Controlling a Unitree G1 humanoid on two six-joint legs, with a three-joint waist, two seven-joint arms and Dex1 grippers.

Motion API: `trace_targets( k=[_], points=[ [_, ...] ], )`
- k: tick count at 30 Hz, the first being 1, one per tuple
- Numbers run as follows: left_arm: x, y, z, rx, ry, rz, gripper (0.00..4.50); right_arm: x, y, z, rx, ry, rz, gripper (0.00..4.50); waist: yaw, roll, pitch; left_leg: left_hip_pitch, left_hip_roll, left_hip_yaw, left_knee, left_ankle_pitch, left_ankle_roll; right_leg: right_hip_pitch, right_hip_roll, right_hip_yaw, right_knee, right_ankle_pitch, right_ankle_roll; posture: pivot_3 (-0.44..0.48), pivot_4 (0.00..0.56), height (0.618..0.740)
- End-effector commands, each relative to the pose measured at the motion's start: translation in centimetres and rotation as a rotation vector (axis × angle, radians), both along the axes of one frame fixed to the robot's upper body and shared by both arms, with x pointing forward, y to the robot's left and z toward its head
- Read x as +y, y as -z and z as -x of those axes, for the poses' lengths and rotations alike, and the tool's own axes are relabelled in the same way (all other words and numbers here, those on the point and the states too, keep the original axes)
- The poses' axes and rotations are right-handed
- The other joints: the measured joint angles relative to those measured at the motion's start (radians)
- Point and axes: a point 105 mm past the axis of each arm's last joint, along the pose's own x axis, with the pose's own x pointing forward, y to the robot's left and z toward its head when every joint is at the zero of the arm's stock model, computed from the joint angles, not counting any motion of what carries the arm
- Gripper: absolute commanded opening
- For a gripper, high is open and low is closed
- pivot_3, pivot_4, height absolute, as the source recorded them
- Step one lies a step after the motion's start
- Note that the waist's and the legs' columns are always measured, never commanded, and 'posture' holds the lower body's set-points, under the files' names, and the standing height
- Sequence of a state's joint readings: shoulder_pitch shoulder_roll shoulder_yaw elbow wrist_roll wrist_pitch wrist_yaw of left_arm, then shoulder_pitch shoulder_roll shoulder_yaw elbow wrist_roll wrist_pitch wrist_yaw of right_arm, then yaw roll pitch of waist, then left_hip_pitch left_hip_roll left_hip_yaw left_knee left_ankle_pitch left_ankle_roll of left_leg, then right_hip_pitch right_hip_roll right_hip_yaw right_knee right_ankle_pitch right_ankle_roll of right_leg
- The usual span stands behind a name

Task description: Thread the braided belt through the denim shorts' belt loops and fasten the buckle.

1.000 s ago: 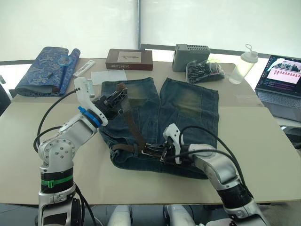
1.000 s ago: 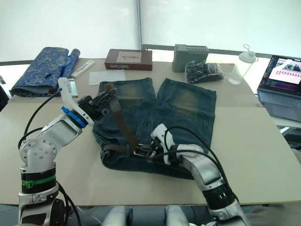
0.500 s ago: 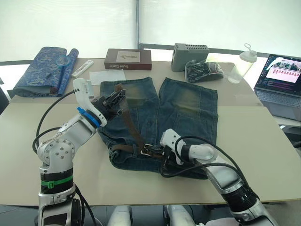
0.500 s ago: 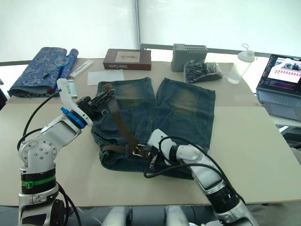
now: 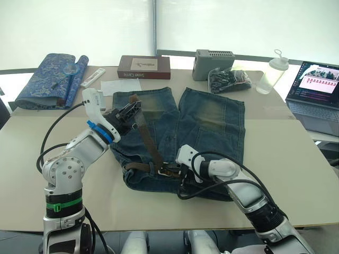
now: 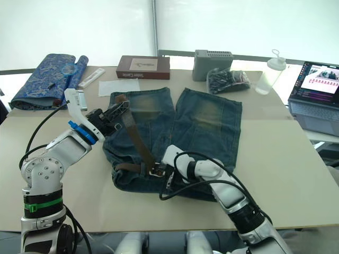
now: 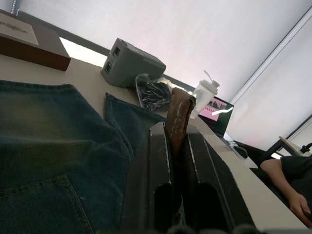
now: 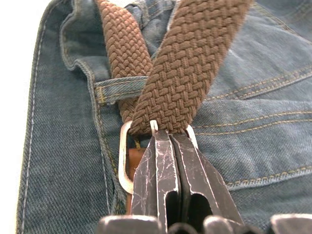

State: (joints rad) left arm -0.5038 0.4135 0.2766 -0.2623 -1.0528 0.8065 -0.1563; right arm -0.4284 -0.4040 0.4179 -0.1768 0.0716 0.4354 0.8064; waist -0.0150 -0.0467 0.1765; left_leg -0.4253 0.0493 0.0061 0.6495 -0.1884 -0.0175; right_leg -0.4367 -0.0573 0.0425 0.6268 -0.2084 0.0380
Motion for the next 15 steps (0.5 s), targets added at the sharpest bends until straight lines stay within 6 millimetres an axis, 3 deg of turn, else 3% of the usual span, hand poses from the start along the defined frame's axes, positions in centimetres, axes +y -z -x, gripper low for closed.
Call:
trace_targets(
  k=[1,8,15],
  points=[
    [0.1,-1.8,0.4,-0.072,-0.015,0.0,0.0,0.2,1.3,0.8,0.011,-0.066,0.071,0.05,0.0,0.0,0.0,0.0,0.0,0.0,0.0,0.0,0.0,0.0,0.0,0.0,0.0,0.0,0.0,0.0,0.15,0.718],
    [-0.3,-2.1,0.2,-0.081,-0.006,-0.007,0.0,0.2,1.6,0.4,-0.031,-0.078,0.114,0.05,-0.002,0.0,0.0,0.002,0.0,0.0,0.0,0.0,0.0,0.001,0.0,0.0,0.001,0.0,0.0,0.0,0.15,0.718],
    [0.2,-1.7,0.1,-0.069,-0.018,-0.015,0.0,-0.1,-0.1,-0.3,0.012,-0.022,-0.001,0.05,-0.002,0.0,0.0,0.003,0.0,0.0,0.0,0.001,-0.001,0.001,0.001,0.0,0.003,0.001,-0.001,0.0,0.15,0.718]
  ],
)
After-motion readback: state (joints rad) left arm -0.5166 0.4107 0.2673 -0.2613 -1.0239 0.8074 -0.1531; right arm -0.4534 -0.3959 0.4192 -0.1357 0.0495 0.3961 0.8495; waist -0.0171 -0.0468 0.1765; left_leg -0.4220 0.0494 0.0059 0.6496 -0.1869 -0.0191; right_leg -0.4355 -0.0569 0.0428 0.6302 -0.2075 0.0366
